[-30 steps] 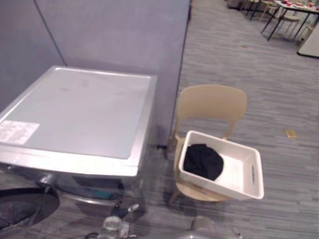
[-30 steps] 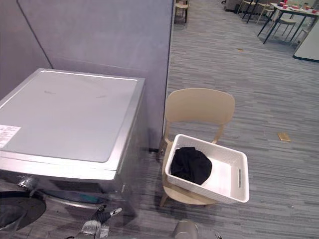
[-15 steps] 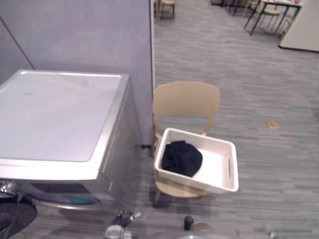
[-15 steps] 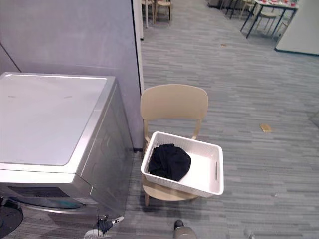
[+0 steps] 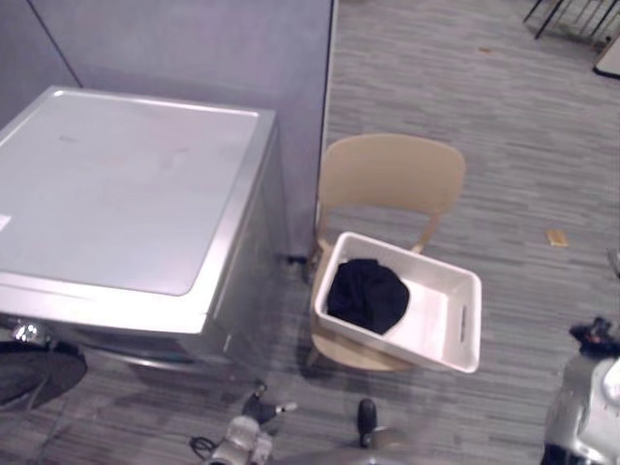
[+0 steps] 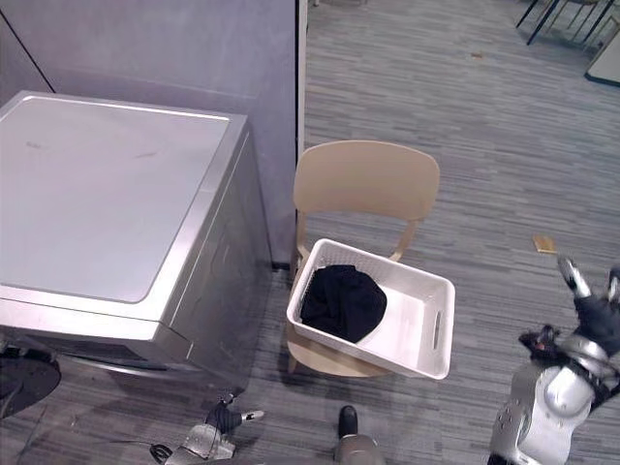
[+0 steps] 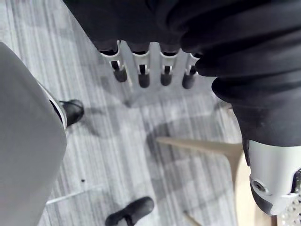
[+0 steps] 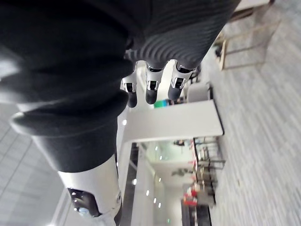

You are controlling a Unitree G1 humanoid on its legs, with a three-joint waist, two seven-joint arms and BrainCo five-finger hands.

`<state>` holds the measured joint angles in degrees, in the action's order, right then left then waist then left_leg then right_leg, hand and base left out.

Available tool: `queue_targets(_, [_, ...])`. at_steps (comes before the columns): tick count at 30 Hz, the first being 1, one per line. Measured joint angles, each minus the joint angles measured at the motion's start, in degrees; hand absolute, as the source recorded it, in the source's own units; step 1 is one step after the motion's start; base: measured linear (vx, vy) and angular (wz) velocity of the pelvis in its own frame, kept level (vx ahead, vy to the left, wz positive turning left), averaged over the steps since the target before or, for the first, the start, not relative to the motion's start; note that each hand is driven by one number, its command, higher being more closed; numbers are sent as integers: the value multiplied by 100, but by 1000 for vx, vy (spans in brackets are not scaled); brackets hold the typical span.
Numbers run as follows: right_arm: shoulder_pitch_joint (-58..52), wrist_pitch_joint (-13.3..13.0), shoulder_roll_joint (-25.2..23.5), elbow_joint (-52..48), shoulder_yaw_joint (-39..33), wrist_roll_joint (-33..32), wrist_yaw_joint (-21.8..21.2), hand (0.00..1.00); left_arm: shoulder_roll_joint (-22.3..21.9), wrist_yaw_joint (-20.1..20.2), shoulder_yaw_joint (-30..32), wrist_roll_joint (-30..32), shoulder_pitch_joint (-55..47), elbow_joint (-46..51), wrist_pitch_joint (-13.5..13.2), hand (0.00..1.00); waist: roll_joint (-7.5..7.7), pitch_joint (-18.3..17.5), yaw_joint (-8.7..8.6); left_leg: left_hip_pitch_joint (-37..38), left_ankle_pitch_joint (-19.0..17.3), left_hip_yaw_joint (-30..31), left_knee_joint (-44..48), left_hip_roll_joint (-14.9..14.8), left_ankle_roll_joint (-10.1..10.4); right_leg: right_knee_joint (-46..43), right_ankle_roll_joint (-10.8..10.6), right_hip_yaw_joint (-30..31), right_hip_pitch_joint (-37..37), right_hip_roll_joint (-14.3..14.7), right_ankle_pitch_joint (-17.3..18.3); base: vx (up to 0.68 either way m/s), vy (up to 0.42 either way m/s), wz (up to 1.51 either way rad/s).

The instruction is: Pick up the laundry basket with both hands and put the clothes into the washing machine.

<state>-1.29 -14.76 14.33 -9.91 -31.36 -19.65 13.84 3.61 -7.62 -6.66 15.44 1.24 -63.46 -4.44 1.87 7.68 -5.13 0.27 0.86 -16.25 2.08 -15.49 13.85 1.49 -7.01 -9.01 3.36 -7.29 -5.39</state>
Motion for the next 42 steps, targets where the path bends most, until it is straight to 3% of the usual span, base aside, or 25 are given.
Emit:
queue_targets(1, [281,16,448,303,384,5,-168,0,16,2,-1,2,28,14,10,0,3,84,24,-60,0,60,28,-4,0,0,0,-25,5,-1,0,-18,-2,11])
queue_targets(3, [553,78,851,684,758,4,-397,0,57,12,-3,1,75,93,12,0,2,218,123,-73,-1,88,90,-13,-1,-11,-1,-39,23,0,-1,-5,-9,9])
queue_targets(6, [836,255,1085,1186,1158,4,-669,0,66,23,-14,-13,140,155,12,0,-45,374,203,-227,-4,231,197,-24,-6,-29,-1,-159,38,-6,-1,-25,-13,20])
queue_targets(7, [909,332,1112,1417,1305,8,-794,0,65,25,-46,-15,152,274,10,0,-58,447,303,-297,-6,262,241,-31,-9,-45,-1,-176,81,-6,-1,-15,-12,11])
queue_targets(15, [1614,692,1795,2749,2290,471,-1286,0,129,117,-286,-228,409,683,16,0,-129,1159,314,-799,-118,492,789,-22,-142,-336,-5,-253,355,-95,1,-76,3,8])
queue_targets(24, [2146,998,2231,3987,2800,1330,-1541,0,172,108,-440,-279,692,1045,27,0,-265,1703,429,-1416,-193,670,1307,-46,-228,-645,1,-334,780,-147,-13,-93,9,5])
queue_targets(30, [2477,1035,2222,4445,2979,1356,-1539,0,203,92,-406,-390,740,1186,30,0,-274,1728,466,-1838,-197,743,1499,-43,-240,-656,18,-355,1081,-161,-98,-64,12,3])
queue_targets(37, [3160,1141,2218,5754,3051,1576,-1505,0,233,-74,-182,-643,915,1345,52,0,-298,1849,610,-2450,-200,939,1726,-42,-255,-768,30,-496,1505,-178,-121,-27,0,8])
queue_targets(42, [3738,1156,2223,6368,3085,1582,-1267,0,249,-230,76,-717,1007,1476,59,0,-329,1920,727,-3082,-209,1147,2004,-45,-272,-922,32,-609,1971,-186,-123,-23,5,9])
